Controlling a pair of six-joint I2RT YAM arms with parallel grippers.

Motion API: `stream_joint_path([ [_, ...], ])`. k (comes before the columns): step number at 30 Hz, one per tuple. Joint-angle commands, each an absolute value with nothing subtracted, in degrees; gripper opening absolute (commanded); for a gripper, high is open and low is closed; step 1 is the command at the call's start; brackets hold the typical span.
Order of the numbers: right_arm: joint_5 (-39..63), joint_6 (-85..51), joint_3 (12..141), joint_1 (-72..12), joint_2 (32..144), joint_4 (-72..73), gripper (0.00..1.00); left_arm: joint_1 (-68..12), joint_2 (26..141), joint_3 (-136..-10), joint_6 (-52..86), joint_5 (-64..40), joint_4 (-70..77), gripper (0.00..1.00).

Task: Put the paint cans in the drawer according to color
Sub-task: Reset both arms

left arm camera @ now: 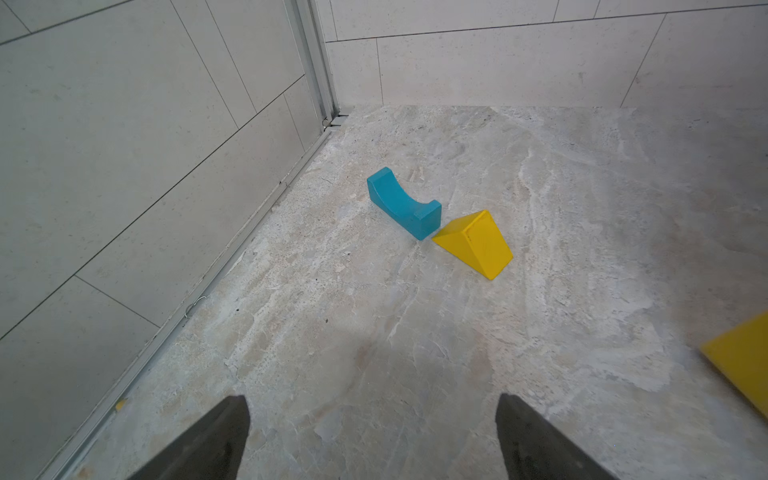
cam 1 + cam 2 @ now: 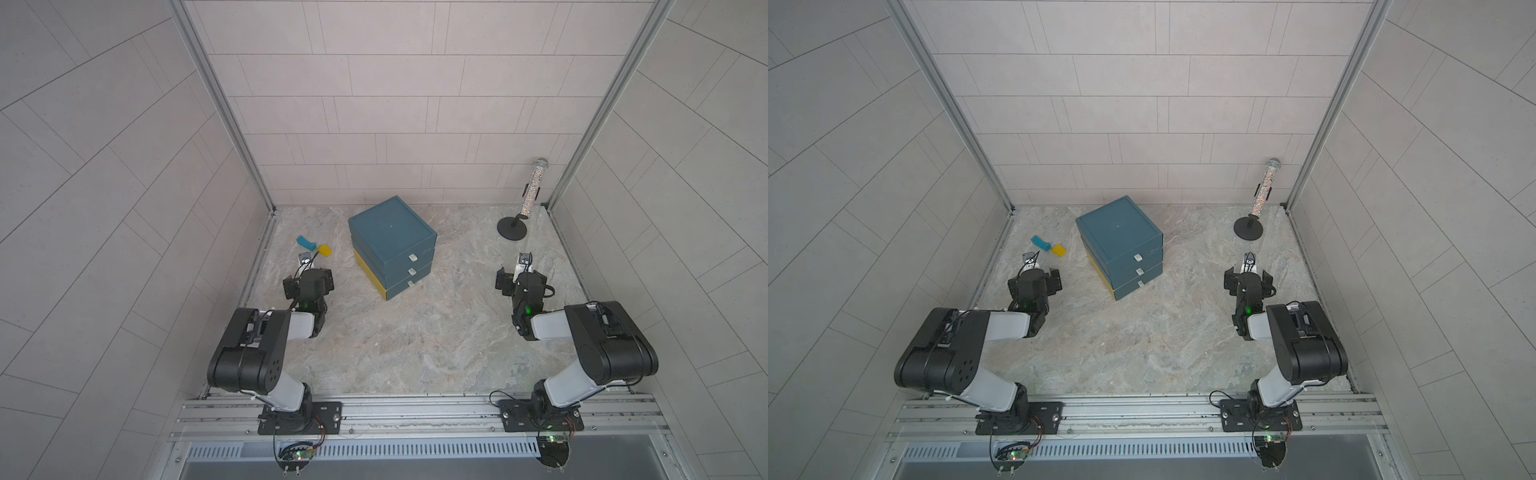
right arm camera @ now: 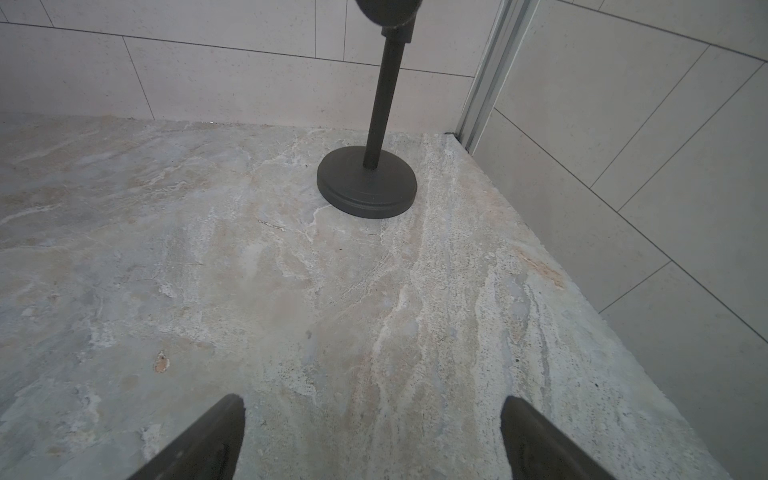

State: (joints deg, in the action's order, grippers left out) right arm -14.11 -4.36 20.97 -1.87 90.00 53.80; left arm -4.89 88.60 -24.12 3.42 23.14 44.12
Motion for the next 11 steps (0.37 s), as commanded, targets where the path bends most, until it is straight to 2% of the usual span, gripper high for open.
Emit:
stream_joint_path([
  [1,-14.0,-4.8,20.9,-1.9,89.6,54.6,1.00,-4.7,87.7,-24.7,3.9,23.1,43.9,1.00],
  [11,-13.8,-4.6,21.0,-1.9,89.8,54.5,1.00,-4.7,87.7,-24.6,3.9,23.1,43.8,1.00],
])
